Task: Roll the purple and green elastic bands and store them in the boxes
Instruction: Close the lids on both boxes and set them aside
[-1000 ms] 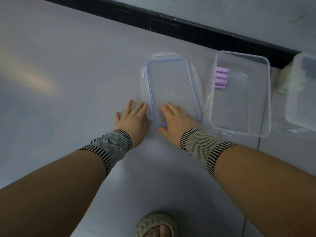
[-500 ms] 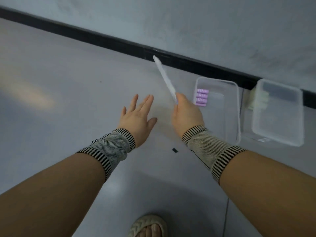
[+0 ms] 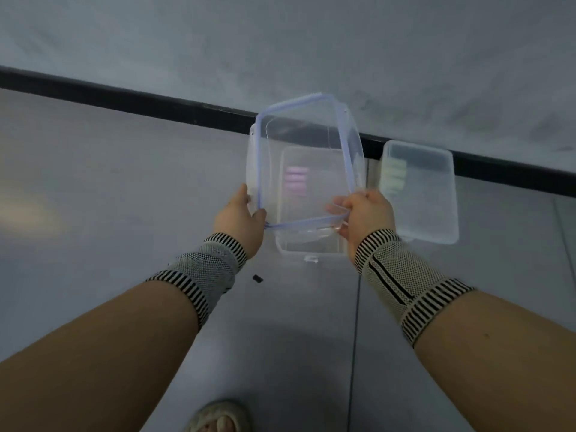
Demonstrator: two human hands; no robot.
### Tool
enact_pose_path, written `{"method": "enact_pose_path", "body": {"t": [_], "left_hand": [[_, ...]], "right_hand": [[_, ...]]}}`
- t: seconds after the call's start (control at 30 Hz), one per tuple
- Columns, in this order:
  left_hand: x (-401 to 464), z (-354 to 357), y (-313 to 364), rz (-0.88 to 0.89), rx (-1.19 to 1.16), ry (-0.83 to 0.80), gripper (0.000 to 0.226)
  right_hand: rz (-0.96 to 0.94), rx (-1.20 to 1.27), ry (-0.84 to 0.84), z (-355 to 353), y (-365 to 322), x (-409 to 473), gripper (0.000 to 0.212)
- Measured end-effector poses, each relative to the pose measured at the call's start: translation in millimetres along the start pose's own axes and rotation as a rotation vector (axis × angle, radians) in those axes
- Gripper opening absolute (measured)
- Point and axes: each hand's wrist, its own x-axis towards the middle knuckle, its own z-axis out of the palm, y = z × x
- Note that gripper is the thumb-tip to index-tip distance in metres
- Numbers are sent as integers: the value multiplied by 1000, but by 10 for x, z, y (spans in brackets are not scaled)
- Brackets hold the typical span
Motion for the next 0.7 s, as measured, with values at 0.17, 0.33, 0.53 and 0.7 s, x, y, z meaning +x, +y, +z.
{"method": "enact_pose_path", "body": {"t": [0.17,0.33,0.53,0.7], "left_hand": [[68,209,22,20,131,-7,54],[117,407,-88,-42,99,-49,59],[173,499,-143,-105,4,-51,61],[215,491,-203,-237,-207,-33,52]], "right_hand": [[-44,-581,101,-324,261,180,26],[-33,-760,118,-434,486,317,41],[25,-697,66,-464,504,343,35],[42,-688,72,-472,538,405,41]]}}
